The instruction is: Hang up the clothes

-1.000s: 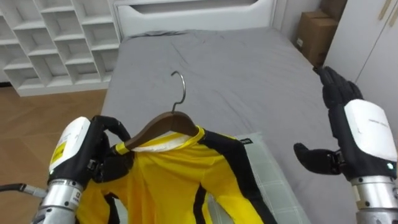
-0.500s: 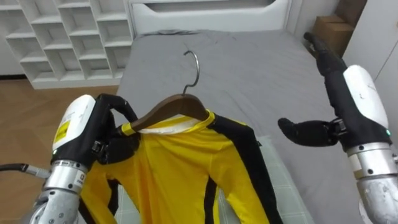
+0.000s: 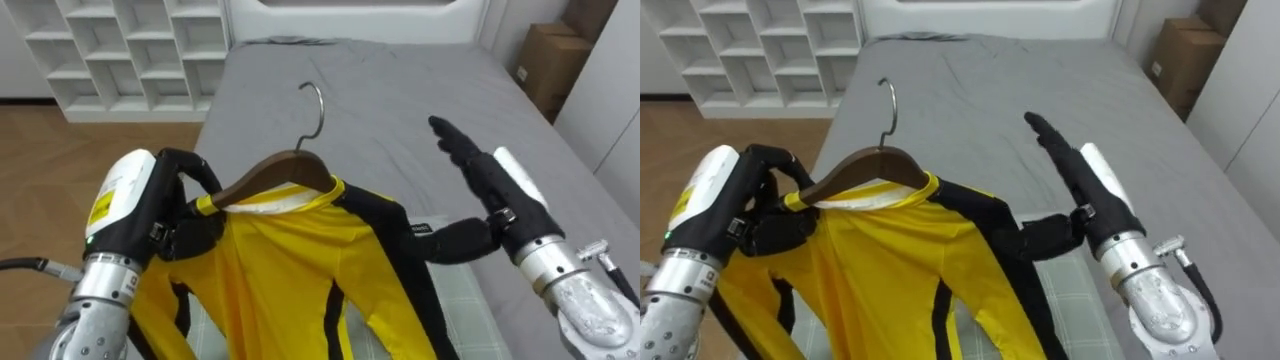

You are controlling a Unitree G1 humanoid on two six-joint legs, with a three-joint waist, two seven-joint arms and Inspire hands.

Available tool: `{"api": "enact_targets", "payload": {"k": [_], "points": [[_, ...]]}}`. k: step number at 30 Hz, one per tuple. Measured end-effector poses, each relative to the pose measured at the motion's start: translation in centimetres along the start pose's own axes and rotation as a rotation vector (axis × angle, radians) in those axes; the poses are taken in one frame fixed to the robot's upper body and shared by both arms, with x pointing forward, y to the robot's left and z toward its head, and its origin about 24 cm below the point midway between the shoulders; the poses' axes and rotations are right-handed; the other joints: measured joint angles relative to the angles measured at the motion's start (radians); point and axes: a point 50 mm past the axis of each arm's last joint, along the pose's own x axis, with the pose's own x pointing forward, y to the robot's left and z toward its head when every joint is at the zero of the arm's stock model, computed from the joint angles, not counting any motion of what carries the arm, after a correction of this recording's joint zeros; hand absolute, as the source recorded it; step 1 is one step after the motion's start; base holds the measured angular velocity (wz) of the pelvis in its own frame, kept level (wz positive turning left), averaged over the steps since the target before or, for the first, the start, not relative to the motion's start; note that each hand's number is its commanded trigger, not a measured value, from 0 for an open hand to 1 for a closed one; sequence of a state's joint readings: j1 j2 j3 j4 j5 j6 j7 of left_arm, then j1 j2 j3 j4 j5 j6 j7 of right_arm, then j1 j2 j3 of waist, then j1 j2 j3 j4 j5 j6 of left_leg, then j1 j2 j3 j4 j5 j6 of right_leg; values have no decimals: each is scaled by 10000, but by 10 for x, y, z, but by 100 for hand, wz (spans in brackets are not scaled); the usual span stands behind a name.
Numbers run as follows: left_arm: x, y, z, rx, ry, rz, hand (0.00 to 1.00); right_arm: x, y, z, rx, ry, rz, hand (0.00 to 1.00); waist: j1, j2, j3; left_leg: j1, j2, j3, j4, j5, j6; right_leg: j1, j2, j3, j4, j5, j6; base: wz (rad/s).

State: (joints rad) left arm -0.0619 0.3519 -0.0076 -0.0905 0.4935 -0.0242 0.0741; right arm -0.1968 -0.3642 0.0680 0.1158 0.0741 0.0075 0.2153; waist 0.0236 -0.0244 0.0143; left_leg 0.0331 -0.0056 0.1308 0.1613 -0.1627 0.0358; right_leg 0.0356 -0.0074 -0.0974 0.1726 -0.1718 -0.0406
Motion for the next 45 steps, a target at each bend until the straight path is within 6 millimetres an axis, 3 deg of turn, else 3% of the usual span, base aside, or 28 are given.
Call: {"api": "enact_targets", "payload": {"k": [10,22,30,35,45], "points": [[0,-2,-3,297,245,-462,100,10,4,-2,1042,56,1212,0,48,-125,8,34,-50,-406,18,0,0,188,-52,-420,-29,-1,4,11],[0,-5,-3,174,428,-556,100,9,8,-10,1252,458,1671,0,111,-189,2,-39,-70,-469,81,2,4,168,-65,-430,-19,0,13,1],[0,-7,-2,64,433,-777,100,17,10,0,747,202,1993,0,56,-195,-1,-35,-60,-470,72,2,4,169,-58,-427,-22,0,13,0],[1,-18,5,-85,188,-1288,100,25,15,10,-514,125,2320,0,56,-195,-1,-39,-73,-512,77,3,4,187,-78,-531,-8,0,13,3],[-2,-38,16,-342,-252,-2351,100,28,22,20,-908,-232,2535,0,-111,-189,3,-42,-84,-524,90,2,5,264,-81,-575,-50,-2,18,2]]}}
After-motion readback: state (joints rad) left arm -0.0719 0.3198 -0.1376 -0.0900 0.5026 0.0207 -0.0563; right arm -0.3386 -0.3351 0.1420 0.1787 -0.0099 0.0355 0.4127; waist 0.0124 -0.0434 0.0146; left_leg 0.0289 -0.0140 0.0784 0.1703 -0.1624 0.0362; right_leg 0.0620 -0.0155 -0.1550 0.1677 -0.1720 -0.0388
